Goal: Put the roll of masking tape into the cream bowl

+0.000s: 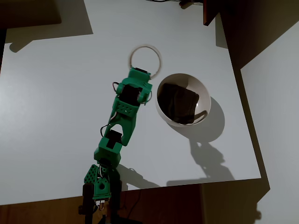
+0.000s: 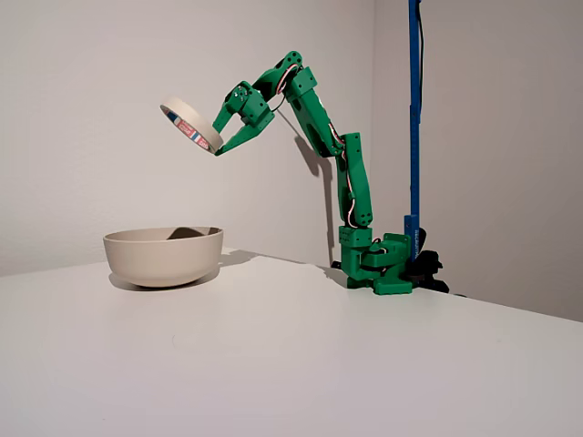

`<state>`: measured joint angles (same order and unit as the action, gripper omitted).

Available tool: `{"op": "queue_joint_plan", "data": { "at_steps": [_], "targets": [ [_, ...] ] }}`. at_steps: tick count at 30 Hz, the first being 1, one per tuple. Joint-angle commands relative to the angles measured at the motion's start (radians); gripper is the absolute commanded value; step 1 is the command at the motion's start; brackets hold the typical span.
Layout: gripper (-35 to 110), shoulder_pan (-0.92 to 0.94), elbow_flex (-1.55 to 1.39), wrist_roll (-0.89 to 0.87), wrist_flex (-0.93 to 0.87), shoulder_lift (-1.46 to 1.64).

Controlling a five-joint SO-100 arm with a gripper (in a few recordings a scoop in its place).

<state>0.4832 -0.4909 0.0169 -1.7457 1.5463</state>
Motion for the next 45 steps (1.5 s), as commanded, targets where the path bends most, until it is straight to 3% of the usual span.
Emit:
{"op": "queue_joint_plan", "data": {
  "at_steps": [1,21,45],
  "targets": [
    [-8,0.109,0.077,0.031,0.038,0.051],
    [-8,0.485,0.077,0.150,0.224,-0.192],
    [-8,0.552,0.077,0.224,0.179,-0.466]
  ]
}}
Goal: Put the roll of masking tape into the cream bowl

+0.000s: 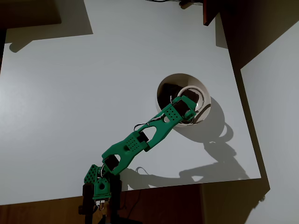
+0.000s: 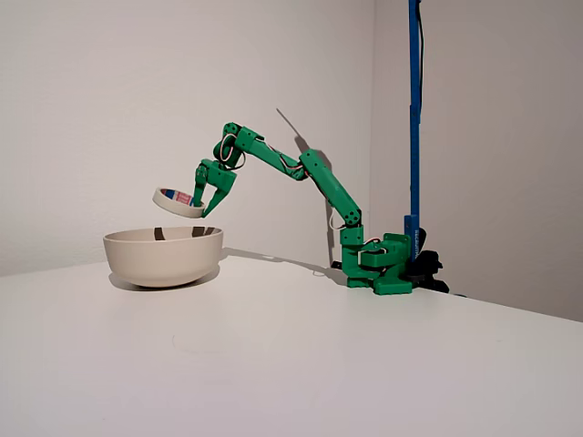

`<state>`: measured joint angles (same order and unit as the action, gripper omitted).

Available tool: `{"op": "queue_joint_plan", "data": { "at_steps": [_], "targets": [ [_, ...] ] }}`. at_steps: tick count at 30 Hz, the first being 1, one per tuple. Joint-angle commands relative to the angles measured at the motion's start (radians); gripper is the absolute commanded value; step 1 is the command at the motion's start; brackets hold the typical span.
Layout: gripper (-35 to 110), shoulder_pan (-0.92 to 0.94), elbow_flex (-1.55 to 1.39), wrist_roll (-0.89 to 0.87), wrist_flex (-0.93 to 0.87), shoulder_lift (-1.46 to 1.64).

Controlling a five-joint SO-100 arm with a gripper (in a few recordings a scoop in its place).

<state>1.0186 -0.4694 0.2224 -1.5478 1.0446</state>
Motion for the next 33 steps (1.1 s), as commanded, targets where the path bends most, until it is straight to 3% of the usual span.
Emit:
{"op": "queue_joint_plan", "data": {
  "at_steps": [1,18,33],
  "targets": [
    [-8,0.017,0.055,0.020,-0.023,0.026],
    [-8,-0.101,0.055,-0.006,-0.058,0.064],
    [-8,-0.064,0.055,-0.132,0.114,0.114]
  ]
}}
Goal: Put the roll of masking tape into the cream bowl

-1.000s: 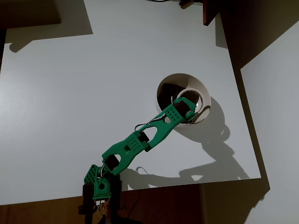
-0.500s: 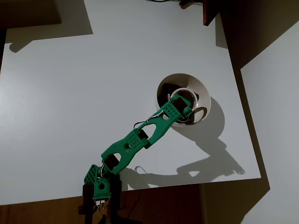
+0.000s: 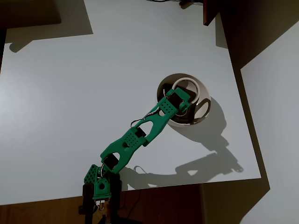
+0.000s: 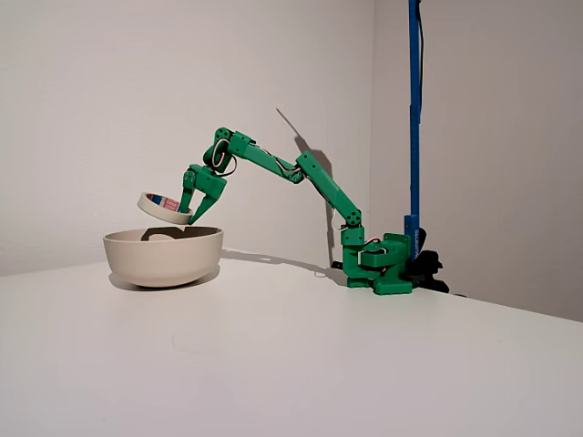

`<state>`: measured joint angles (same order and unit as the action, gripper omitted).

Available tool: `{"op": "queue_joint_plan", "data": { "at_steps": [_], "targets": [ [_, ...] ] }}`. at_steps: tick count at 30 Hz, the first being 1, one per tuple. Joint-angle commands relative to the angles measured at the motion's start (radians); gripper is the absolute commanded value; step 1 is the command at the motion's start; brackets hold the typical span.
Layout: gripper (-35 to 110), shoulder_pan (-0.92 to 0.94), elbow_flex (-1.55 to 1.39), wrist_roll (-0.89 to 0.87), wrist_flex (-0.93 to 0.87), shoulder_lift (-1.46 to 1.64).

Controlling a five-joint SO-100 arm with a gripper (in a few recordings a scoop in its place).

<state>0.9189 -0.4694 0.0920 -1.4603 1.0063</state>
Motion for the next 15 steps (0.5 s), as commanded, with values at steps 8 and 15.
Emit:
{"op": "queue_joint_plan", "data": {
  "at_steps": [8,15],
  "targets": [
    [-8,0.071,0.055,0.008,0.051,0.117],
    [3,0.069,0.055,-0.003,0.049,0.124]
  ]
}}
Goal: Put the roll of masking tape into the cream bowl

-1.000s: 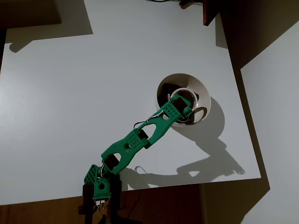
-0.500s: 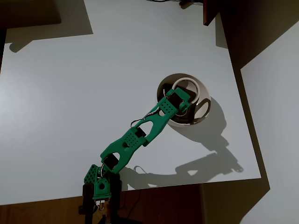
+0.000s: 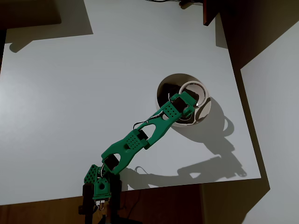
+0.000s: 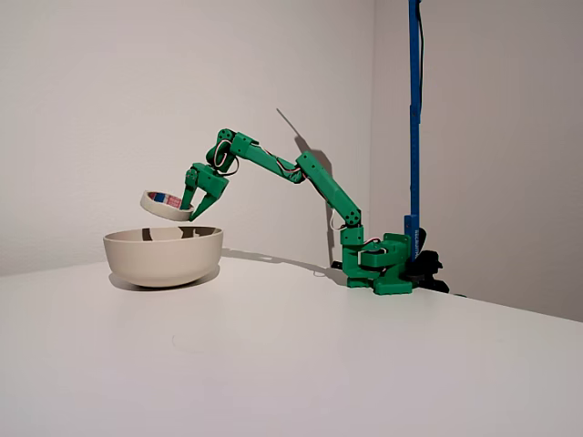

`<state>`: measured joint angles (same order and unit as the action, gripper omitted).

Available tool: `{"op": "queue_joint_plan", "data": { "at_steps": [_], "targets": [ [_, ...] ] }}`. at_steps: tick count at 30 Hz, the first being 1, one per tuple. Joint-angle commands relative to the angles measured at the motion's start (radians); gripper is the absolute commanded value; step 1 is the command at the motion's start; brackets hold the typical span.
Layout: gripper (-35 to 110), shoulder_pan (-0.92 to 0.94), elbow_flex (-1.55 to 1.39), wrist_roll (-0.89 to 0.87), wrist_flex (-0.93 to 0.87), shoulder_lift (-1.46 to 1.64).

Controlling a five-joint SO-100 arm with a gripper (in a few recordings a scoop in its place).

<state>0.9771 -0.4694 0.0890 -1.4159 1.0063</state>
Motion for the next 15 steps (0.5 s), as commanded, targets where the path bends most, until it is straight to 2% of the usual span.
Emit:
{"op": "queue_joint_plan", "data": {
  "at_steps": [1,15],
  "targets": [
    [3,0.009,0.055,0.000,0.005,0.126],
    [9,0.000,0.055,0.000,0.012,0.121]
  ]
}}
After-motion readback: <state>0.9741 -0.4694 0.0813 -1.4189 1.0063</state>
